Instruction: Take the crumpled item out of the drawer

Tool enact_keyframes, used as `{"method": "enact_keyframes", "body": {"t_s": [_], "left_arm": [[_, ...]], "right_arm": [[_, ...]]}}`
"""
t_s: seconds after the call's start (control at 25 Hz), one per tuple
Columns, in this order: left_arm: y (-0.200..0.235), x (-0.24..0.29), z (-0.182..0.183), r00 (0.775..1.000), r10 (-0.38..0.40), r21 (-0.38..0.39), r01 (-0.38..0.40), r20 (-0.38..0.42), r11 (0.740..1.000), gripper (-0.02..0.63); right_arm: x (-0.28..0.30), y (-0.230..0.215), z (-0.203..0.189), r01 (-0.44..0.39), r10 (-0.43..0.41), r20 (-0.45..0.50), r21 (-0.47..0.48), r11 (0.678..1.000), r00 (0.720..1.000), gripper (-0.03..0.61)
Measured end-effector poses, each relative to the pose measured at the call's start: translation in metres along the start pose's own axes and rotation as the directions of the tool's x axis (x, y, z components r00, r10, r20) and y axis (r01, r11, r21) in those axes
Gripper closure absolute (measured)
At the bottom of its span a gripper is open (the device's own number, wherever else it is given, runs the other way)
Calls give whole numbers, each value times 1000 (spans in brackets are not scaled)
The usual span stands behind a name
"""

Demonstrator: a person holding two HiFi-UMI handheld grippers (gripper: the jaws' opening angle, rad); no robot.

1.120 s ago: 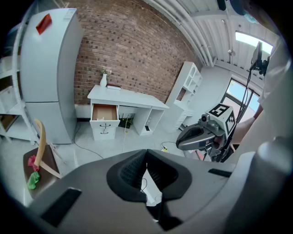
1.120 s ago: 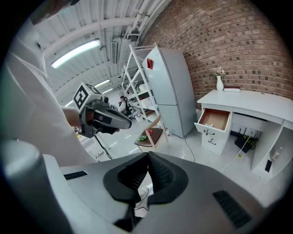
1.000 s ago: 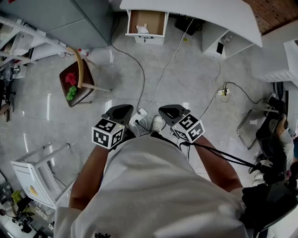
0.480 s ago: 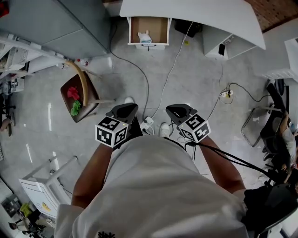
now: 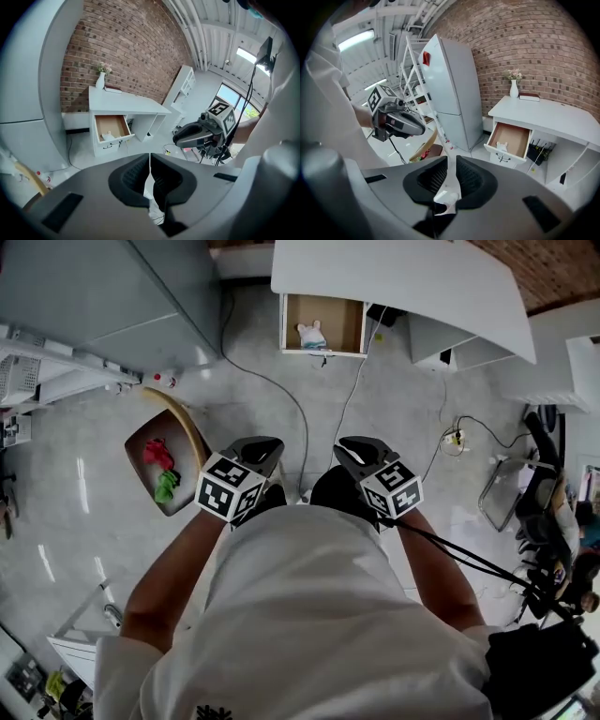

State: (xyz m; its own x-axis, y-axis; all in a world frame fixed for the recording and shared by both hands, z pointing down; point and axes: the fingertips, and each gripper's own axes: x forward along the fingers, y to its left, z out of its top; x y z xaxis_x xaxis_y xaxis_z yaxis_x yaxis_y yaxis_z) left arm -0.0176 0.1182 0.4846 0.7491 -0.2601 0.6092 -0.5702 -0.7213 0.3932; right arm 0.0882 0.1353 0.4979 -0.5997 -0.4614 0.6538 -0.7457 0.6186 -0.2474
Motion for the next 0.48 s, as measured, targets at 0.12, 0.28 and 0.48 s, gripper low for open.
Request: {"method": "enact_keyframes", "body": {"t_s": [0.12,0.28,0.48], "left_arm": [[40,-10,10,1000,23,-34,-22,17,999,588],[80,-8,29,997,63,-117,-57,46,992,588],[122,14,53,994,109,-180,-102,31,978,588]], "right_arm": [[30,-15,29,9,-9,-21,-32,999,1000,499],[71,-61,59,1,-7,-69,-97,995,998,498],[131,-141,81,-22,-7,-139,-207,978,990,497]]}}
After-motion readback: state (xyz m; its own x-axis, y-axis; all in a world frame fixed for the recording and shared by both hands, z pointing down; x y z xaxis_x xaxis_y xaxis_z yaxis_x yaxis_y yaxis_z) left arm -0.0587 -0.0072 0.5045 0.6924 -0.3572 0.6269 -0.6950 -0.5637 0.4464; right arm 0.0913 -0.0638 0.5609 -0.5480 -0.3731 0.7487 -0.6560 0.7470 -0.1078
